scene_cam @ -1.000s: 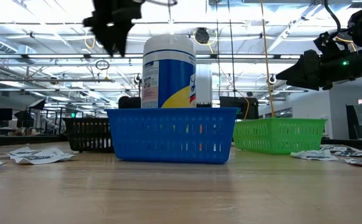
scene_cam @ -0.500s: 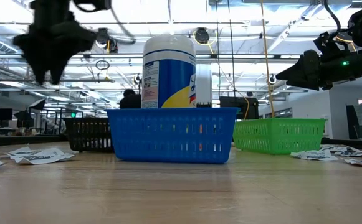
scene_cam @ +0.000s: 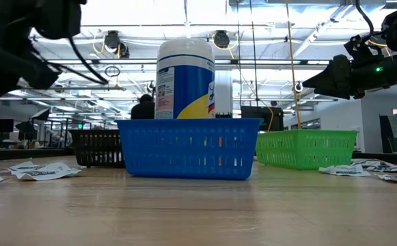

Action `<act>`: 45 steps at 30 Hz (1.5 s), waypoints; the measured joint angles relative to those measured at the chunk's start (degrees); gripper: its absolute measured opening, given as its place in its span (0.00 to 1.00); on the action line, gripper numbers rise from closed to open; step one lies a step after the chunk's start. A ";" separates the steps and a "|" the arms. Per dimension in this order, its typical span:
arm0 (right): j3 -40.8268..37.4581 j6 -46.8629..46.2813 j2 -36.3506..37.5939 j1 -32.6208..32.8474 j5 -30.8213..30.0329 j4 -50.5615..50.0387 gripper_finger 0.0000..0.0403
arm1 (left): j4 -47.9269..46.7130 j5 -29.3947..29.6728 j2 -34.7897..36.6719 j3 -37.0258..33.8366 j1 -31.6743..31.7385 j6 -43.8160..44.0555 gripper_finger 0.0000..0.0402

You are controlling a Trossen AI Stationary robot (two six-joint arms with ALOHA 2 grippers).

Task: Pick & Place First Aid Supplies
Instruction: Put the gray towelette pack into the black bin

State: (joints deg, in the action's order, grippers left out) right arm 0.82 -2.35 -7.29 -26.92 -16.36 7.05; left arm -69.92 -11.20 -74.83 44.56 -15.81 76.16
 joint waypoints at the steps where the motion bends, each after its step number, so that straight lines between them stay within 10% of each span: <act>1: 0.00 0.00 0.00 0.01 0.00 -0.02 0.94 | 1.29 -0.41 0.00 -0.59 -0.87 0.88 0.61; 29: 0.00 0.01 0.00 0.01 0.00 -0.02 0.94 | 23.97 -5.84 -1.03 -12.53 -13.19 7.89 0.60; 45: 0.00 0.01 0.00 0.01 0.00 -0.01 0.94 | 24.00 -4.47 -0.85 -12.55 -12.96 9.21 0.03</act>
State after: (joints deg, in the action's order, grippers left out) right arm 0.82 -2.34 -7.29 -26.91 -16.36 7.04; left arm -45.92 -15.67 -75.68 32.01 -28.77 85.37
